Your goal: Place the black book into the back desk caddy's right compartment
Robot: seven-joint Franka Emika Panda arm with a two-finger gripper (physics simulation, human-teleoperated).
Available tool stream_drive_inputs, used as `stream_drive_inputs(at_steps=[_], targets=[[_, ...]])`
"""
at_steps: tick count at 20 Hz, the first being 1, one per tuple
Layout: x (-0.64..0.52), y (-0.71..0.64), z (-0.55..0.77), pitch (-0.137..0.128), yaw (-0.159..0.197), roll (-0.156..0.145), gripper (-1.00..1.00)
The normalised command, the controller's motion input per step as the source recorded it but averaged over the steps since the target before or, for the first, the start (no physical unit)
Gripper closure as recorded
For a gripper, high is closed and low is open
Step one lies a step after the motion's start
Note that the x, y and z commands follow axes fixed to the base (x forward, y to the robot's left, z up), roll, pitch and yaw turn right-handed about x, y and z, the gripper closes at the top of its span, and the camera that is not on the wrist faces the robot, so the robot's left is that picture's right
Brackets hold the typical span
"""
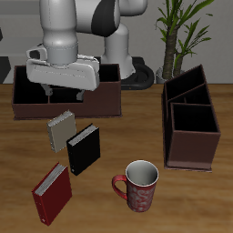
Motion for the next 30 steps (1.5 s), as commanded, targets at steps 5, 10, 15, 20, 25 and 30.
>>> stream_drive_inputs(at_steps=[5, 10, 15, 20, 25, 30], targets=[[0.18, 0.19, -0.32, 0.022, -0.049, -0.042, -1.0], [0.09, 0.16, -0.25, 0.013, -0.052, -0.044, -1.0], [0.08, 0.12, -0.29, 0.01, -0.02, -0.007, -1.0], [0.05, 0.03, -0.24, 0.004, -0.031, -0.002, -1.0], [0.03, 0.03, -0.22, 0.007, -0.047, -0.001, -1.0], [0.05, 0.02, -0.24, 0.024, -0.03, 0.001, -1.0]])
